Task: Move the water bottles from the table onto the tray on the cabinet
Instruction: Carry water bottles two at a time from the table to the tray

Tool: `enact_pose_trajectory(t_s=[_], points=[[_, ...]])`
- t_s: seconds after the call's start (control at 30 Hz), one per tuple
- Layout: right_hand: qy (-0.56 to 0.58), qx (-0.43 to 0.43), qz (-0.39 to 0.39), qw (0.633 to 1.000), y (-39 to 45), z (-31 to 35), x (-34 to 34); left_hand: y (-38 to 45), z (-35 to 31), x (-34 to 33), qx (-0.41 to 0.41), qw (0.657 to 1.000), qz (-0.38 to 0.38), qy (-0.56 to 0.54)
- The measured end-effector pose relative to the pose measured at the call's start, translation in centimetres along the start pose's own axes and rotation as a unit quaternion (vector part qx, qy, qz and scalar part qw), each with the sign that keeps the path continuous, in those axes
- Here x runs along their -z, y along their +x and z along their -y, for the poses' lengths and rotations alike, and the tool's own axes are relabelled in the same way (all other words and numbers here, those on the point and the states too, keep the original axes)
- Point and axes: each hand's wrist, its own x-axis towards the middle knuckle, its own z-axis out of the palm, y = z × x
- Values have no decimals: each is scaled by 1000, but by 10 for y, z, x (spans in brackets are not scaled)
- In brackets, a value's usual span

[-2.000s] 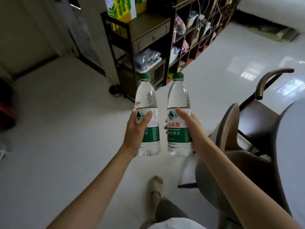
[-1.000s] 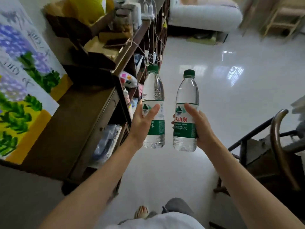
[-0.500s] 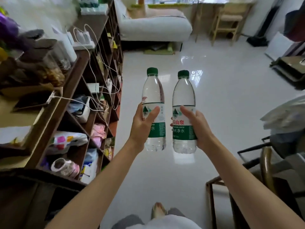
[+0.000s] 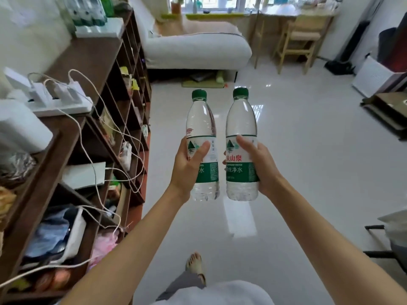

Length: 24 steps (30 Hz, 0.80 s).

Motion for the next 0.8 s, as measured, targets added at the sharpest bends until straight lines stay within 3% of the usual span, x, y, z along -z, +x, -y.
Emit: enact_pose_trajectory(t_s=[0.43,0.8], points=[[1,13,17,1000,326,71,-3,323,-40,11,-28,1000,-5,8],[-42,-7,130,991,608,131,-32,576,-72,44,-39,990,-129,-31]])
